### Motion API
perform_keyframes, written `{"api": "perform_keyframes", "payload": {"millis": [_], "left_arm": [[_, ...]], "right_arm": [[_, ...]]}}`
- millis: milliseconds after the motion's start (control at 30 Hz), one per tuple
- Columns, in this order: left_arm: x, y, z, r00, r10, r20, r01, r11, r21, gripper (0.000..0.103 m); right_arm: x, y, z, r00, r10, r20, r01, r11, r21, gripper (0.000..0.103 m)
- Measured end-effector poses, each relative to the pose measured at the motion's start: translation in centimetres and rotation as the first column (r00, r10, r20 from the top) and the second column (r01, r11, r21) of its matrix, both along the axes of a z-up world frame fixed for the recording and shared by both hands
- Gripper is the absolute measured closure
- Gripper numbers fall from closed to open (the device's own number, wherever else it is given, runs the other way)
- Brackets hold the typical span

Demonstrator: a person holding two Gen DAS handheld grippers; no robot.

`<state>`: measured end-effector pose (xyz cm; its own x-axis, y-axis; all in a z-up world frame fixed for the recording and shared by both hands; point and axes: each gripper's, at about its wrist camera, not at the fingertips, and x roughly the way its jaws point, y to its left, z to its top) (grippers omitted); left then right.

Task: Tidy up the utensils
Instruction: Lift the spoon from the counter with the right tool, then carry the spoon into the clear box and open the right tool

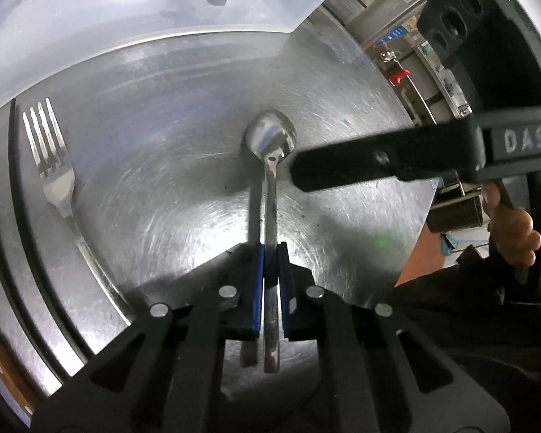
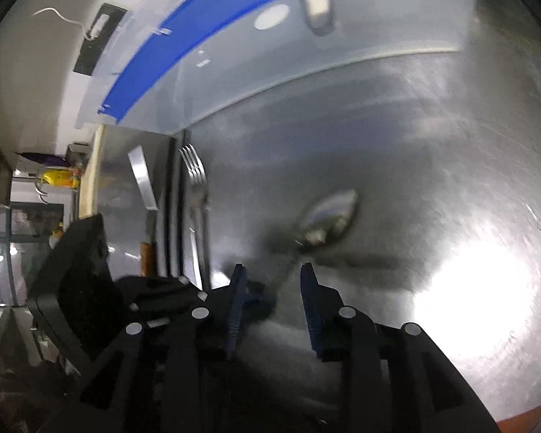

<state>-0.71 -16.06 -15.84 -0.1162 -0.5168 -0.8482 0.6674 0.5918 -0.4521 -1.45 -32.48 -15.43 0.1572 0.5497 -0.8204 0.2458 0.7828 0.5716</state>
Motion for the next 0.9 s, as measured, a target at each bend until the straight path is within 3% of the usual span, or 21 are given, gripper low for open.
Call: {"api": "perform_keyframes", "payload": {"millis": [300,433,500,667,767,900], "left_arm": [[-0.1,1.3,0.2,1.0,0.008,-0.017,-0.008,1.0,-0.026,0.096],[-0.6,1.5,0.5,1.0,-0.008,-0.014,0.008,0.999,-0.05,0.096],[-0.7,1.6,0.8,1.0,-0.015,-0.008,0.015,0.998,-0.062,0.096],[-1.0,1.8,0.8,0.999,-0.023,-0.022,0.022,0.998,-0.064,0.096],[-1.1,1.9,2.2,1.0,-0.03,-0.004,0.03,0.996,-0.086,0.096],[-0.8,2.5,8.3,0.994,-0.037,0.103,0.056,0.981,-0.185,0.096]], "right_arm": [[-0.5,-1.0,-3.7,0.987,-0.136,-0.085,0.15,0.972,0.183,0.073],[0.0,-0.4,-3.7,0.986,-0.145,-0.077,0.156,0.973,0.17,0.079],[-0.1,-0.2,-3.7,0.987,-0.143,-0.078,0.152,0.979,0.136,0.094],[-0.5,0.1,-3.4,0.987,-0.149,-0.053,0.155,0.981,0.119,0.095],[-0.5,0.3,-1.2,0.99,-0.144,0.01,0.141,0.982,0.123,0.096],[0.4,0.2,6.7,0.976,-0.105,0.193,0.089,0.992,0.088,0.096]]}}
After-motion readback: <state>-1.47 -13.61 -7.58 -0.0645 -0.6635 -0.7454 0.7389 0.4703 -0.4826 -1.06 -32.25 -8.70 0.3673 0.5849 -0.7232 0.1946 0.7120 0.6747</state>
